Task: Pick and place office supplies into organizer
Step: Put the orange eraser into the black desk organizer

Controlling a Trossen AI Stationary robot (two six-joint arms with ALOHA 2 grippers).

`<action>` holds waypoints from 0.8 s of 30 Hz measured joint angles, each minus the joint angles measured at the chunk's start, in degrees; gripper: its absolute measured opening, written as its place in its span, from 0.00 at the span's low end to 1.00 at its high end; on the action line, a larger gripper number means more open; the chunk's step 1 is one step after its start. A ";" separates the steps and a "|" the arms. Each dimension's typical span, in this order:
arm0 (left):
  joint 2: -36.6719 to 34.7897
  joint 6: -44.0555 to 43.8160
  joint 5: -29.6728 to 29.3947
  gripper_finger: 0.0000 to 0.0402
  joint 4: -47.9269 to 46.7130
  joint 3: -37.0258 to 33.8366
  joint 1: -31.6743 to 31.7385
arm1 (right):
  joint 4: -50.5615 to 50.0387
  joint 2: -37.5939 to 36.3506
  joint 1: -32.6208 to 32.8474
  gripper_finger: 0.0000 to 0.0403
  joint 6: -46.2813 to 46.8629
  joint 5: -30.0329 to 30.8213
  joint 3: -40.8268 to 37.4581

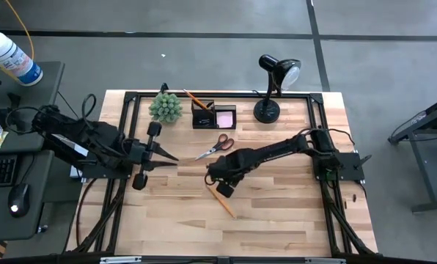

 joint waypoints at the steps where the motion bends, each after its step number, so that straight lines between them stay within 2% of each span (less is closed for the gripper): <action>1: -0.44 0.20 -0.62 0.10 -0.11 0.02 0.00 | -0.47 0.00 -0.38 0.21 -0.63 0.18 0.54; 7: -3.05 1.00 -3.32 0.10 -2.97 0.02 0.00 | -1.82 0.00 -3.36 0.21 -5.10 0.19 3.53; 18: -3.05 -1.29 -2.90 0.10 -12.99 0.02 -0.02 | -3.37 0.00 -10.46 0.21 -10.94 0.60 8.00; 24: -3.23 -0.16 -2.04 0.10 -14.00 0.02 0.00 | -4.03 0.00 -13.32 0.21 -14.17 0.59 9.44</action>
